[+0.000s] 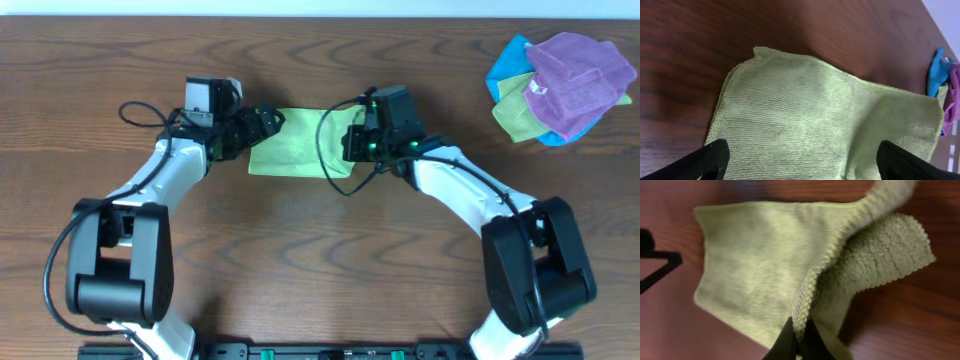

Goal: Fold the cloth
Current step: 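Lift the right end with the right gripper and fold it toward the left gripper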

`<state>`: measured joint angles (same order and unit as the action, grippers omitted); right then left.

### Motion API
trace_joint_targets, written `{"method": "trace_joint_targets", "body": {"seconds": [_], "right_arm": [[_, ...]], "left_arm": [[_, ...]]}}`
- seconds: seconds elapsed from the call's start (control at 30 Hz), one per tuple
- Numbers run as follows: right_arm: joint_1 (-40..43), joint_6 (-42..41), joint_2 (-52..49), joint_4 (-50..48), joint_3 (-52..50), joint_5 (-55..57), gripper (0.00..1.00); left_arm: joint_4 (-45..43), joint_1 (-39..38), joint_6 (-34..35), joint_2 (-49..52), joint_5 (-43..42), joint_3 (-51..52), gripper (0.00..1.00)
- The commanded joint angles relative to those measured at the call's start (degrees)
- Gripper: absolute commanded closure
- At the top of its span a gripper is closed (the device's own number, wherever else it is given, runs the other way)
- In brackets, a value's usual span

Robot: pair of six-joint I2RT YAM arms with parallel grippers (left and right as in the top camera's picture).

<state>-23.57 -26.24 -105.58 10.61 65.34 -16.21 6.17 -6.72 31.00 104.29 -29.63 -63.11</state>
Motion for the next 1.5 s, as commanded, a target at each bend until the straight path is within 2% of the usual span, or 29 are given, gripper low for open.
{"method": "trace_joint_targets", "body": {"seconds": [0.0, 0.53, 0.77, 1.0, 1.47], "right_arm": [[-2.2, 1.0, -0.5, 0.5, 3.3, -0.7, 0.99], [-7.4, 1.7, -0.5, 0.8, 5.7, 1.4, 0.99], [-9.3, 1.7, -0.5, 0.8, 5.8, 1.4, 0.99], [-9.9, 3.1, -0.5, 2.5, 10.2, 1.8, 0.99], [-13.7, 4.5, -1.9, 2.7, 10.6, 5.9, 0.99]], "left_arm": [[1.4, 0.8, -1.5, -1.2, -0.2, -1.2, 0.05], [13.1, 11.6, -5.7, -12.3, -1.5, -1.2, 0.05], [15.8, 13.3, -5.9, -16.3, -1.5, -1.2, 0.05], [20.5, 14.8, -9.4, -17.0, -1.1, -1.2, 0.05], [21.0, 14.9, -10.5, -17.0, -1.0, -1.2, 0.05]]}}
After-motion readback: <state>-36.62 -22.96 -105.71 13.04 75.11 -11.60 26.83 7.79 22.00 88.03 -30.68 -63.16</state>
